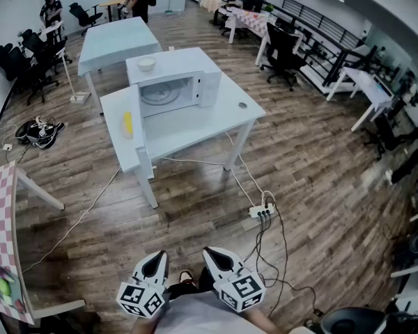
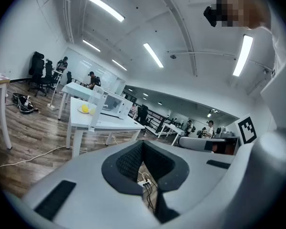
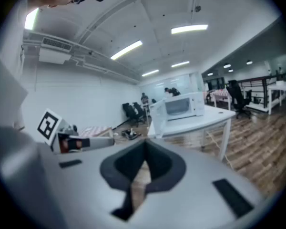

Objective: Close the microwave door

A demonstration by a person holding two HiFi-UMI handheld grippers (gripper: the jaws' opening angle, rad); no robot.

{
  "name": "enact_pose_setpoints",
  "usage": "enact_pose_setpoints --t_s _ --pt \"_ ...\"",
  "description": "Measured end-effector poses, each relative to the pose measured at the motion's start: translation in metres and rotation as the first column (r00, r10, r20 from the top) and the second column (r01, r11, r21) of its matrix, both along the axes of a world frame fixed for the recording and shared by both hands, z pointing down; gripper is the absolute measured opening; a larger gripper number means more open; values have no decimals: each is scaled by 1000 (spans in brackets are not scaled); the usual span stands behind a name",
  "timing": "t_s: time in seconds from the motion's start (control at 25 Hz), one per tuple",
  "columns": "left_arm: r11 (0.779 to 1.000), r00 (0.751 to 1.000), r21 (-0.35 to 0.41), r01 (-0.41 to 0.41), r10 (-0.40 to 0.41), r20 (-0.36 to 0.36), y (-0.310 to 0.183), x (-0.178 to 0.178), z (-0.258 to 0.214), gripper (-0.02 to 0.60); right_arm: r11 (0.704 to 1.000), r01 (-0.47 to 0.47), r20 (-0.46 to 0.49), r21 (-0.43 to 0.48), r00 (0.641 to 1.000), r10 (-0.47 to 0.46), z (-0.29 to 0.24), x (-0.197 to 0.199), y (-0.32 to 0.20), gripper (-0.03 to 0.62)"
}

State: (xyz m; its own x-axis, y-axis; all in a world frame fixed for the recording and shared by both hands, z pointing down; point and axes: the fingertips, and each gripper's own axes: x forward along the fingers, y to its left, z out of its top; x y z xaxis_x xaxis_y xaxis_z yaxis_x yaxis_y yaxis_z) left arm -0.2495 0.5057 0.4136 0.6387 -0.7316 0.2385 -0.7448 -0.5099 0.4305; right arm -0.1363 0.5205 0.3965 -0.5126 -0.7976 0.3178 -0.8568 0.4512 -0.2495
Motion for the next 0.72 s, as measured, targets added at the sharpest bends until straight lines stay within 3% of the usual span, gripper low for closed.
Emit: enact_pose_setpoints --t_s 0.12,0.36,0.72 --pt "999 999 22 -28 28 -25 -16 15 -8 17 1000 -1 -7 8 1000 1 -5 3 -11 23" --pt "1000 998 21 -8 9 -55 -26 23 -17 17 999 37 -2 22 999 -37 -14 -3 -22 23" --pt "1000 999 -11 4 -5 -52 -54 42 -25 17 996 88 27 16 996 -89 -27 4 -58 25"
